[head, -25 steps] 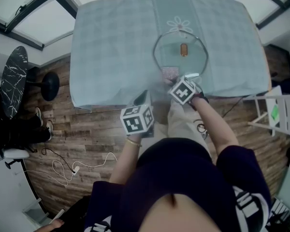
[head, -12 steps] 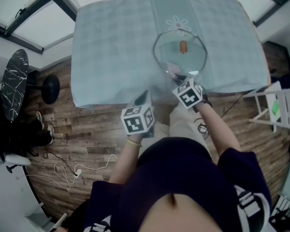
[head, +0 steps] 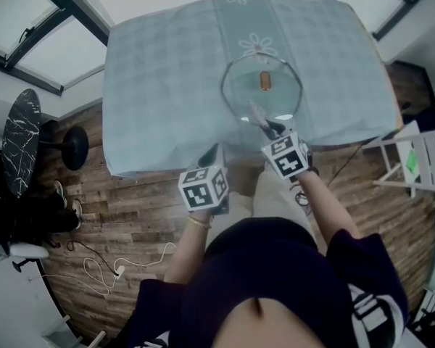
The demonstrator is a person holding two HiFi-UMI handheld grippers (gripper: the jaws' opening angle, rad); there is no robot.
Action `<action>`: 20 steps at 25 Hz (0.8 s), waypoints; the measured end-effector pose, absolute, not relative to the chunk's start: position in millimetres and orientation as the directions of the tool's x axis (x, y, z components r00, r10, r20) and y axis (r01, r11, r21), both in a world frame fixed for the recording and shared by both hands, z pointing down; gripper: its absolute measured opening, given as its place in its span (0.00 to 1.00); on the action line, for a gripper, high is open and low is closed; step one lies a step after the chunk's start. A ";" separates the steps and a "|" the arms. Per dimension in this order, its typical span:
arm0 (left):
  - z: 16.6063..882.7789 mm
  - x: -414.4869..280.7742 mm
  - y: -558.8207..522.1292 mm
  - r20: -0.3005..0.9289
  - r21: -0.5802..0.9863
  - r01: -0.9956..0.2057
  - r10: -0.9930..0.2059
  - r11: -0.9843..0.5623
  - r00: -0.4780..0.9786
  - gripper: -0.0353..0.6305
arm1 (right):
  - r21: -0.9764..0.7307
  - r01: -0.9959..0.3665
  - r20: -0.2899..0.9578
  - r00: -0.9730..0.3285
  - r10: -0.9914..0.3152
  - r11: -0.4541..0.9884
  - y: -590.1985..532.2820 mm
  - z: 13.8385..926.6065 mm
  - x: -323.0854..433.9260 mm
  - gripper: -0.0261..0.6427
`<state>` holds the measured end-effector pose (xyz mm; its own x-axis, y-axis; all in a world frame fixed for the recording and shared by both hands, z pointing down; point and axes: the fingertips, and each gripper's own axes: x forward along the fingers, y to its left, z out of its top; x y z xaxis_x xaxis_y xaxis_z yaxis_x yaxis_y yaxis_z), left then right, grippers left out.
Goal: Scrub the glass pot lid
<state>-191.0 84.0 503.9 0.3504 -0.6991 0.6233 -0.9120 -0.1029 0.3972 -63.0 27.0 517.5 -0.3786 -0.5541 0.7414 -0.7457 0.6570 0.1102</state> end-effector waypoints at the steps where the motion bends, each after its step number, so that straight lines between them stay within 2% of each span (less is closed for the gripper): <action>1: 504.1 -189.6 81.1 0.626 0.395 -0.913 -0.698 -0.102 0.348 0.06 | 0.109 -0.748 0.735 -0.383 -0.559 0.655 25.5 514.0 -60.4 0.16; 8: 506.3 -170.9 58.0 0.642 0.392 -0.917 -0.692 -0.073 0.330 0.06 | 0.062 -0.779 0.687 -0.420 -0.594 0.624 11.5 489.9 -35.6 0.16; 20: 509.4 -99.8 4.9 0.634 0.406 -0.912 -0.703 -0.051 0.322 0.06 | 0.009 -0.790 0.648 -0.462 -0.605 0.614 -35.2 470.5 27.9 0.16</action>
<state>-99.8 4.9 509.4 0.3220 -0.7028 0.6343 -0.9123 -0.0513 0.4062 27.9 -35.2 470.5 -0.4622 -0.6049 0.6484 -0.7896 0.6135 0.0095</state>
